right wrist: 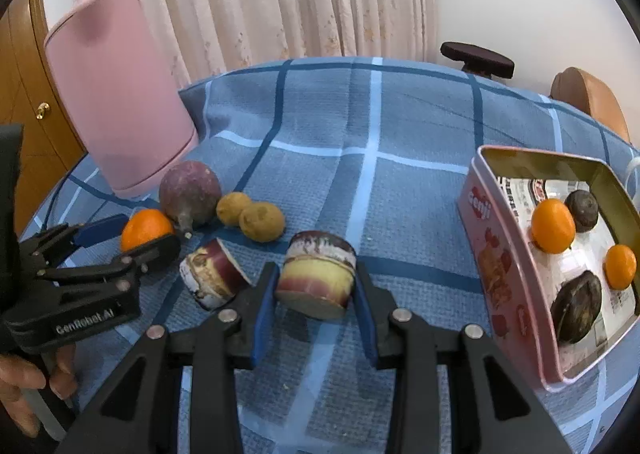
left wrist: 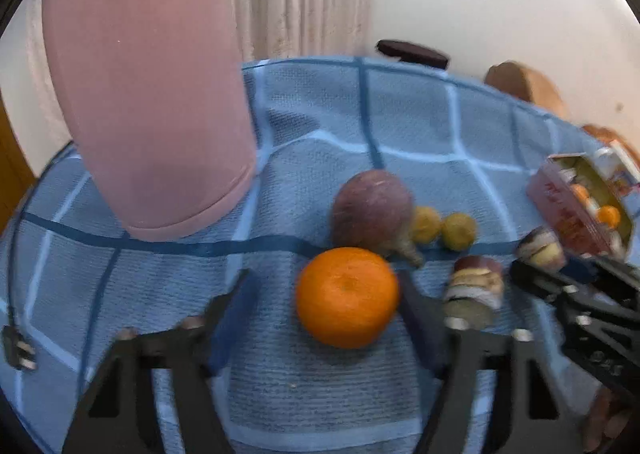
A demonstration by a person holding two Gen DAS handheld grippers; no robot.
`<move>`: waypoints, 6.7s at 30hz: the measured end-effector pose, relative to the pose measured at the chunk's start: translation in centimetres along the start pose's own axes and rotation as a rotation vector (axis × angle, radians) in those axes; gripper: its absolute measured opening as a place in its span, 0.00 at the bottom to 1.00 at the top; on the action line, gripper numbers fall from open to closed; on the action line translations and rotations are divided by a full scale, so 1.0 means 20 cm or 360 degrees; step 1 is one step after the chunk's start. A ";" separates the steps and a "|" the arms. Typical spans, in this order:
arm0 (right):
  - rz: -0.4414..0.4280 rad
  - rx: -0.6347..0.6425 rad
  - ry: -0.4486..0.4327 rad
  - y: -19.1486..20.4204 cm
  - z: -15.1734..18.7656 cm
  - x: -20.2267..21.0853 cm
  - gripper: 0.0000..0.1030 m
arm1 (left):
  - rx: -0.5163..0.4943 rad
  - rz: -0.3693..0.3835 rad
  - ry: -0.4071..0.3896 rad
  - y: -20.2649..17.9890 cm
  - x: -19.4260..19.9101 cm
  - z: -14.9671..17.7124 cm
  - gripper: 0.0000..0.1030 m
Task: Organize fruits
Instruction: 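Reach the left tool toward an orange while the right tool approaches a cake-roll slice, then close the left tool on the orange while the right tool grasps the cake-roll slice, then carry the orange and cake-roll slice into the pink tin and open both tools, then lift both open tools out of the tin back toward the cloth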
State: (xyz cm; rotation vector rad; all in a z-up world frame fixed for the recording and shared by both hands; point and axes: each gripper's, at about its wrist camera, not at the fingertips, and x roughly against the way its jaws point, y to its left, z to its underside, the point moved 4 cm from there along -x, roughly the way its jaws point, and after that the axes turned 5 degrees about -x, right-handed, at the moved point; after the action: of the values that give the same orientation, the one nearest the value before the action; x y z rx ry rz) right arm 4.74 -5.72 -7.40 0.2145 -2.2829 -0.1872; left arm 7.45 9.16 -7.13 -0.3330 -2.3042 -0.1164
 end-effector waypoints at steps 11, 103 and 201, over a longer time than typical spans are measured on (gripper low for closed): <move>-0.0050 -0.0007 -0.0178 0.00 -0.01 0.11 0.38 | 0.0052 -0.0082 -0.0167 0.03 0.11 0.00 0.48; 0.0369 -0.0021 -0.0509 -0.90 -0.06 0.49 0.38 | -0.0146 -0.0003 -0.0461 -1.15 0.05 -0.23 0.48; 0.0582 -0.0311 -0.0941 -0.99 -0.03 0.74 0.97 | -0.0019 -0.0330 -0.0609 -0.82 0.17 -0.16 0.82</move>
State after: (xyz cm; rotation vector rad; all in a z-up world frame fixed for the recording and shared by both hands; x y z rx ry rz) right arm -2.71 -28.18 -0.25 -0.4127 -2.8111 -0.3105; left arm 3.02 -6.46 -2.07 -0.1279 -2.7155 -0.1829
